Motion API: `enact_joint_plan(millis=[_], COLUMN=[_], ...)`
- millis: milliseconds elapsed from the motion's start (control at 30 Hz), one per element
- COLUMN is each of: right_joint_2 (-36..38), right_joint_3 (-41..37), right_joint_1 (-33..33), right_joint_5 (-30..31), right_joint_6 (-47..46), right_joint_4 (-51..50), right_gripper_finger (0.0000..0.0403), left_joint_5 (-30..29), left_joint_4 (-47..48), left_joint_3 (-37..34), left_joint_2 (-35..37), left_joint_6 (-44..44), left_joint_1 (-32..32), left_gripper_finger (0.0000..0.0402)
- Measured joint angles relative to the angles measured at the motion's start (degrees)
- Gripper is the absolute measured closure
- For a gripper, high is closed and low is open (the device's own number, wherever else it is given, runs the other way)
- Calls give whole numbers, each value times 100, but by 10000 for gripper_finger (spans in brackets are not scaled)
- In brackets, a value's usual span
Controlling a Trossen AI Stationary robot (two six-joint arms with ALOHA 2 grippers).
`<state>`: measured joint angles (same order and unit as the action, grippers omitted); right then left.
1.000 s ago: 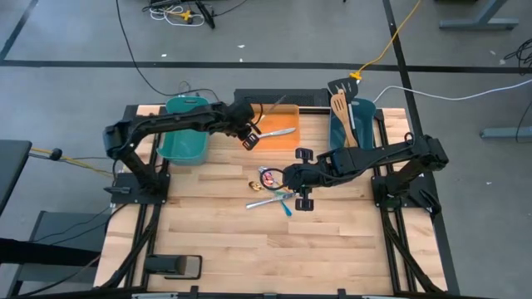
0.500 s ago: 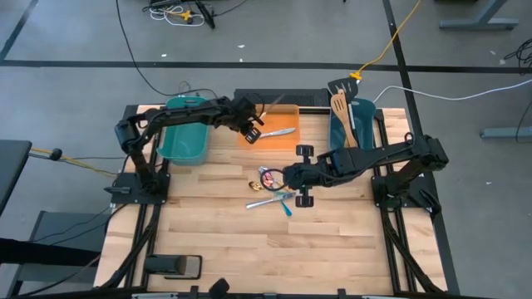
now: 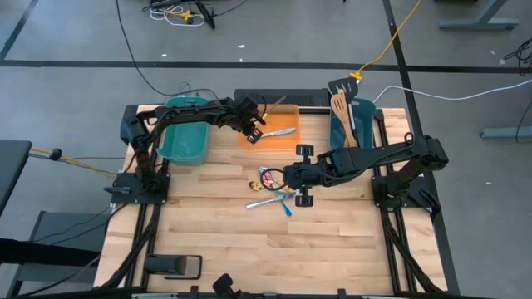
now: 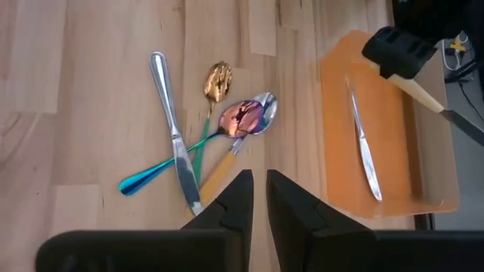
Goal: Pick & Place Kitchen Items
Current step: Put the yellow knife into the orange bin, then put the silver knife into the orange bin
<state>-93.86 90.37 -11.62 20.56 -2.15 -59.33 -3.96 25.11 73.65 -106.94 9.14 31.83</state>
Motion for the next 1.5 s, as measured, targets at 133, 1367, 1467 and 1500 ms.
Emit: enact_joint_plan(millis=[133, 1367, 1467, 1500], right_joint_2=[0, 0, 0, 0], right_joint_3=[0, -1, 0, 0], right_joint_1=[0, 0, 0, 0], right_joint_5=[0, -3, -3, -3], right_joint_6=[-2, 4, 2, 2], right_joint_4=[0, 124, 136, 143], right_gripper_finger=[355, 355, 355, 355], left_joint_5=[39, 180, 352, 433], left_joint_4=[-31, 12, 62, 108], left_joint_3=[-2, -2, -2, -2], left_joint_2=[-19, -2, 19, 45], left_joint_6=[1, 69, 69, 66], left_joint_1=[0, -62, -124, -150], left_gripper_finger=[346, 301, 301, 301])
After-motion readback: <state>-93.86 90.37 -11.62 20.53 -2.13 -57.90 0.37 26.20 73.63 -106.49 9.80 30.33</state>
